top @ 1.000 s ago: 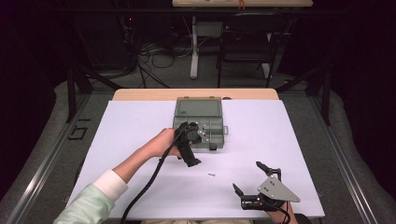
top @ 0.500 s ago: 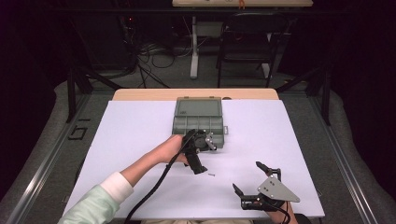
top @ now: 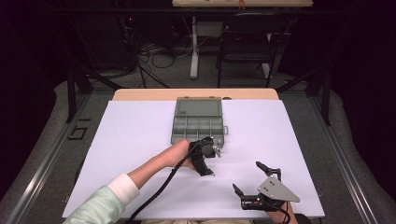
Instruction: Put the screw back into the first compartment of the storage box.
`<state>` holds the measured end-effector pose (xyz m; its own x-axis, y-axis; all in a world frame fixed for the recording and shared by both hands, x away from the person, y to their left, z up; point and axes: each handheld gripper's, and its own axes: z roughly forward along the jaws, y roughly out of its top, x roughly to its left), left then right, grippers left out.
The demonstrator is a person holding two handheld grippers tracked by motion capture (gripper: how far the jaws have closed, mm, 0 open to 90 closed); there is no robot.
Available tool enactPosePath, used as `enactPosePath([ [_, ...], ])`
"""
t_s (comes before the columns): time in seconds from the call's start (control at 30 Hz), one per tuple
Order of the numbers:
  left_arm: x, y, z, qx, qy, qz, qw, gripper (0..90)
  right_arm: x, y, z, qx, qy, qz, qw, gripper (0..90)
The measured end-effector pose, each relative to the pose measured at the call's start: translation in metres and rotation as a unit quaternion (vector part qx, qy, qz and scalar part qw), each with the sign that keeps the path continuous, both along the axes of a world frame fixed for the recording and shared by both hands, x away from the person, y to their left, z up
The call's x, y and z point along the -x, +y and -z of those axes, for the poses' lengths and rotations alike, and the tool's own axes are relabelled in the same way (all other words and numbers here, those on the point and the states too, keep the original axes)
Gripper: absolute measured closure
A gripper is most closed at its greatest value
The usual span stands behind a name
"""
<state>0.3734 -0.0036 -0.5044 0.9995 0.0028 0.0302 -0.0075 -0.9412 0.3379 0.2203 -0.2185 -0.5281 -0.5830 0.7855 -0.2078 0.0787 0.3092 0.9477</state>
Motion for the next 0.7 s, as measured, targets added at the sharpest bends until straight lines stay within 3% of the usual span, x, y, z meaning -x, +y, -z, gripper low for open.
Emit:
enactPosePath([
  [0.1, 0.003, -0.002, 0.003, 0.003, 0.012, 0.013, 0.9998, 54.8, 0.000, 0.000, 0.000, 0.000, 0.001, 0.000, 1.0000, 0.0],
  [0.23, 0.006, -0.007, 0.008, 0.000, 0.022, 0.023, 0.9995, 64.4, 0.000, 0.000, 0.000, 0.000, 0.001, 0.000, 1.0000, 0.0],
  [0.7, 0.008, -0.013, 0.023, -0.014, 0.037, 0.034, 0.9986, 79.9, 0.000, 0.000, 0.000, 0.000, 0.001, 0.000, 1.0000, 0.0],
])
